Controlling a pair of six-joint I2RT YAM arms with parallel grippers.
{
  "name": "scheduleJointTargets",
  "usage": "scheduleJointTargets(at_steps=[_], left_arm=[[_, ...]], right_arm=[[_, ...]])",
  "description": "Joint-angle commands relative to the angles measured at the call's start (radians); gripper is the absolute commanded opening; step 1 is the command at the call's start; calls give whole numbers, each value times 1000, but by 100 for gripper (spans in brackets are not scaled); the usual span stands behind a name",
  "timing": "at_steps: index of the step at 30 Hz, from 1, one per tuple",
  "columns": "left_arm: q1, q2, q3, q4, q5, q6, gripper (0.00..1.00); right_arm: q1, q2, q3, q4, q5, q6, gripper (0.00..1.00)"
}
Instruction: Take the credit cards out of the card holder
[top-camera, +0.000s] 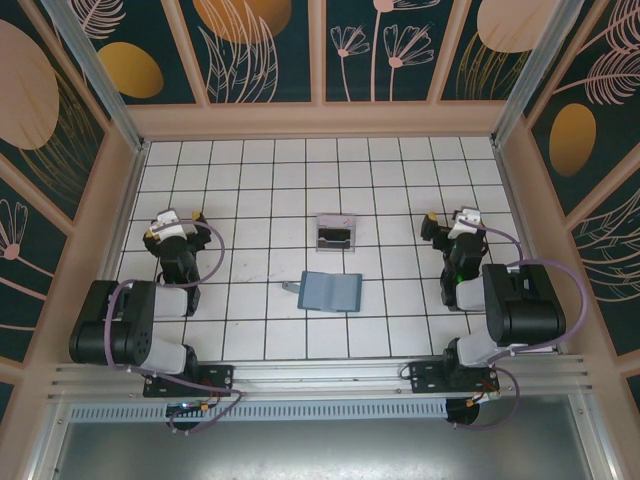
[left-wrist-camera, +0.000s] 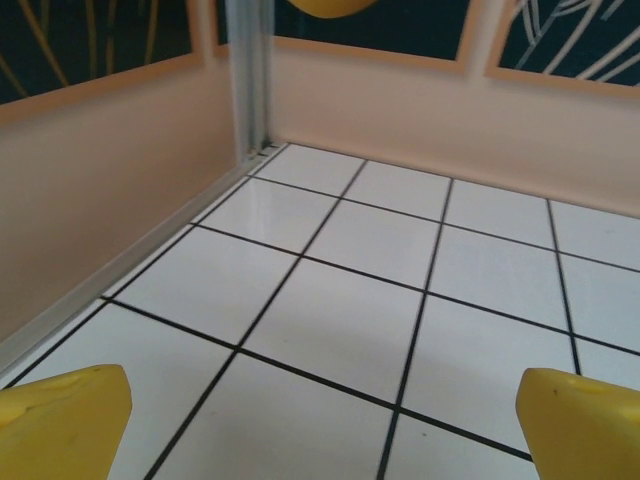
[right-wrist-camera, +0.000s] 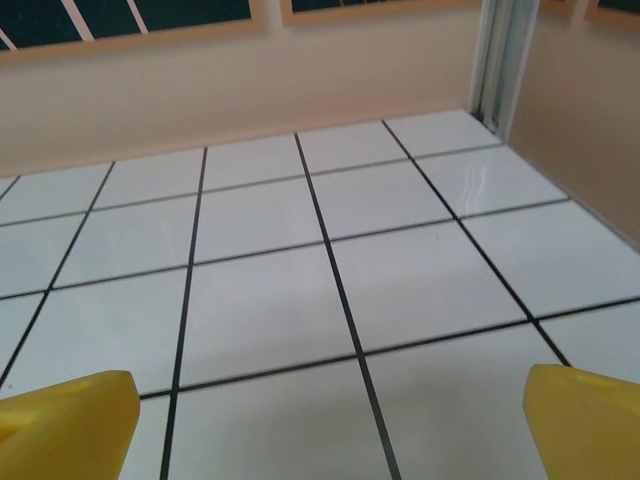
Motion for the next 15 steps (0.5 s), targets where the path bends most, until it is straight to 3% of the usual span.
scheduleJointTargets(at_steps=[1,15], left_arm=[[7,42,-12,134,123,57,99],[7,50,-10,136,140,67,99]], right_arm=[[-10,8,-8,81,-26,25,99],[-10,11,-9,88,-27,21,99]])
